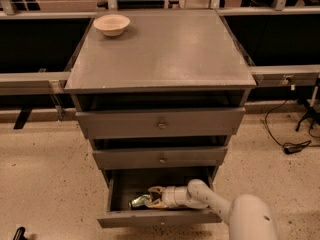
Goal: Pick green can from bottom drawer and place on counter
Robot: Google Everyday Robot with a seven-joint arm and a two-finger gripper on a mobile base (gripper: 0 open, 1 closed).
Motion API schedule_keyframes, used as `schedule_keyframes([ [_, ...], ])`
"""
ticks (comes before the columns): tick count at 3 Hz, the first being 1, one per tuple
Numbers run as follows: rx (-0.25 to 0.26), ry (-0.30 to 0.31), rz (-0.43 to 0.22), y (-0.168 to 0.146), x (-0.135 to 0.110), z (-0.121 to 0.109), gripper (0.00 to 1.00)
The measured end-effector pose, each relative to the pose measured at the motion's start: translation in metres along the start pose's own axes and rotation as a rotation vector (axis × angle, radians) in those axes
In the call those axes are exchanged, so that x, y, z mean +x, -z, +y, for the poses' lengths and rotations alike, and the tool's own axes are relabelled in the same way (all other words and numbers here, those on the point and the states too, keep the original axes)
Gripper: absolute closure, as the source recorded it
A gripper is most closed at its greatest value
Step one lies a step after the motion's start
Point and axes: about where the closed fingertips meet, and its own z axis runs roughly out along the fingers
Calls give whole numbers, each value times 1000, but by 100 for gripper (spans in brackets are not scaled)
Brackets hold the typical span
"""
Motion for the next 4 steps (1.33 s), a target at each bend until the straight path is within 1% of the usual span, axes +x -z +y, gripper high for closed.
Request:
schedule_keyframes([
  [1, 123, -6, -61, 68, -27, -6, 100],
  [2, 162, 31, -108, 121, -66, 9, 100],
  [3, 148, 87, -161, 155, -111, 30, 100],
  [4, 174, 136, -251, 193, -151, 47, 100],
])
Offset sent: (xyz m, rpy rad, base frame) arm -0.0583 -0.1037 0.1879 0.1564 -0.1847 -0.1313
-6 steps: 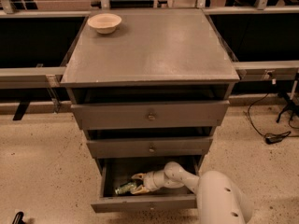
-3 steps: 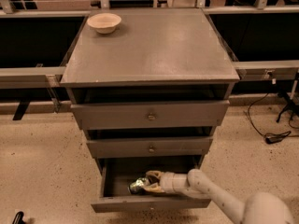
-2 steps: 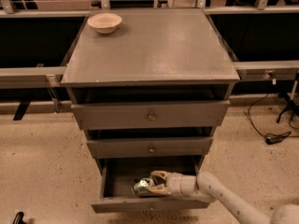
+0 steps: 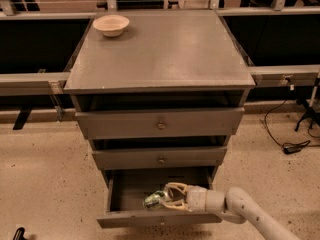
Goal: Pick green can from bottom drawer and place on counter
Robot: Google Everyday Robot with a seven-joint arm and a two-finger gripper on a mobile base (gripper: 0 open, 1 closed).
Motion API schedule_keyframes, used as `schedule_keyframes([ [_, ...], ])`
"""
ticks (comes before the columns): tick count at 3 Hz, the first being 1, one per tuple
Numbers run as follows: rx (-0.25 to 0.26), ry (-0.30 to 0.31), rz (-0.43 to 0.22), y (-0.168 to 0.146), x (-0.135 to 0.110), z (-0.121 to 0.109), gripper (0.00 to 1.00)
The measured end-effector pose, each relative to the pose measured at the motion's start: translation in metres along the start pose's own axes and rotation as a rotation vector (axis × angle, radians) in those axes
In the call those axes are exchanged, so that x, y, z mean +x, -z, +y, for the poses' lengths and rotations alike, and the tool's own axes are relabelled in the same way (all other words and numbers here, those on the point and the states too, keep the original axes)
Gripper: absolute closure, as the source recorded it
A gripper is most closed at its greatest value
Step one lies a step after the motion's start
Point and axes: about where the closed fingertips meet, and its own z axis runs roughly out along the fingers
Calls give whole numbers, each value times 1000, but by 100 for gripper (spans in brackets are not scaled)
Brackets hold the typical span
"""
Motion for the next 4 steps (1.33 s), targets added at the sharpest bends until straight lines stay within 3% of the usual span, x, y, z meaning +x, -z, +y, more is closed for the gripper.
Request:
schedule_keyframes([
  [1, 59, 59, -88, 40, -57, -16, 100],
  [2, 105, 127, -116, 86, -122, -53, 100],
  [4, 164, 279, -31, 162, -281, -163, 100],
])
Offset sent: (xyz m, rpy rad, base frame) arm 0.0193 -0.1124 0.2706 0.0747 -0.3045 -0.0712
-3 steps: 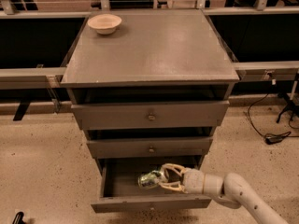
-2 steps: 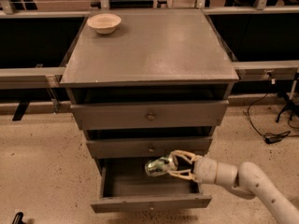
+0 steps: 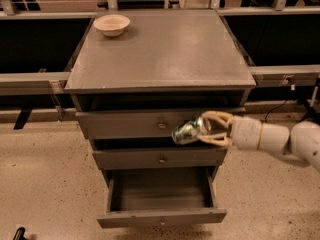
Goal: Pick green can from bottom drawer and place on counter
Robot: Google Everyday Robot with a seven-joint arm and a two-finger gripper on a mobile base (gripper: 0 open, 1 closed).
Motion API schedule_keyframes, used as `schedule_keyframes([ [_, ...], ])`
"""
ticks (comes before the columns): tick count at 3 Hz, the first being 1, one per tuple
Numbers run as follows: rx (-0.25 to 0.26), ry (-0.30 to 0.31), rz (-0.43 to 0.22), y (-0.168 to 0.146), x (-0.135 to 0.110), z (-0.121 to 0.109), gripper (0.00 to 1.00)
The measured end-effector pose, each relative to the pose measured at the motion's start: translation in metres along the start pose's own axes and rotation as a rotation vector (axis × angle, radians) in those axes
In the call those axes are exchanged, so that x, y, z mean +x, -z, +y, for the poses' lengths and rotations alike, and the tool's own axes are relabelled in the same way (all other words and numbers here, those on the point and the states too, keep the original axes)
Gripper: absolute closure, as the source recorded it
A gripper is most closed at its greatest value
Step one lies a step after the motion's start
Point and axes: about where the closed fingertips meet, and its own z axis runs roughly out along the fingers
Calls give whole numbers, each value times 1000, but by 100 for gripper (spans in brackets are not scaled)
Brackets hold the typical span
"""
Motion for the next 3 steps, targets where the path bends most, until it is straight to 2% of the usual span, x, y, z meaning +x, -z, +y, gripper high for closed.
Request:
schedule_keyframes([
  [1, 26, 49, 33, 14, -50, -65, 100],
  [2, 37, 82, 49, 21, -85, -104, 100],
  [3, 38, 101, 54, 24, -107, -127, 100],
])
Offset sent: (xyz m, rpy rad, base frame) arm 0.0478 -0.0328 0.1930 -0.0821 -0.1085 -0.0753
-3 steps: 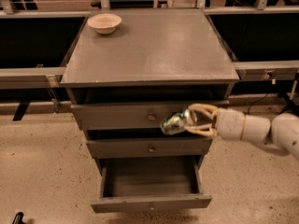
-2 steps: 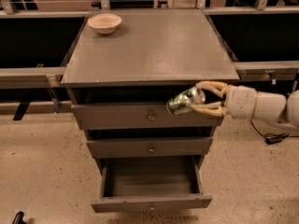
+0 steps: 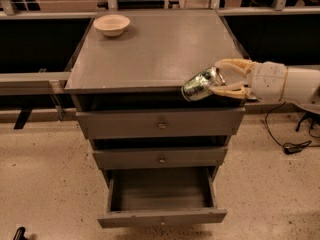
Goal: Pick green can from bottom drawer and place on counter
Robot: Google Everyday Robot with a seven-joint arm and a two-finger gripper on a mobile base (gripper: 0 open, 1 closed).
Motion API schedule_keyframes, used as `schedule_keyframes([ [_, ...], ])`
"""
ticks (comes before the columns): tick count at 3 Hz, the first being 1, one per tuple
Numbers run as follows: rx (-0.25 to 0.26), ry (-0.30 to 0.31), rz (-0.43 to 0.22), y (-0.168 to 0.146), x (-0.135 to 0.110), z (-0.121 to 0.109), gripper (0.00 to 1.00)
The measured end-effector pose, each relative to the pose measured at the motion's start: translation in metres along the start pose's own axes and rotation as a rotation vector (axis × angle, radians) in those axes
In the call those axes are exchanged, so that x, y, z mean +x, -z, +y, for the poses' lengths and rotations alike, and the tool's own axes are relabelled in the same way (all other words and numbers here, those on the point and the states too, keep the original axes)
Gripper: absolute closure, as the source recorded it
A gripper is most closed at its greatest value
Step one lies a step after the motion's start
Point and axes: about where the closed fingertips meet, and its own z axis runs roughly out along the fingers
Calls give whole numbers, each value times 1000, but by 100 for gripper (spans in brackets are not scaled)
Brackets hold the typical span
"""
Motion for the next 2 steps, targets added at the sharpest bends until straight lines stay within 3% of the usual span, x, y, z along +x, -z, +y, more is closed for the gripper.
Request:
schedule_keyframes([
  [2, 10, 14, -2, 0, -20, -34, 100],
])
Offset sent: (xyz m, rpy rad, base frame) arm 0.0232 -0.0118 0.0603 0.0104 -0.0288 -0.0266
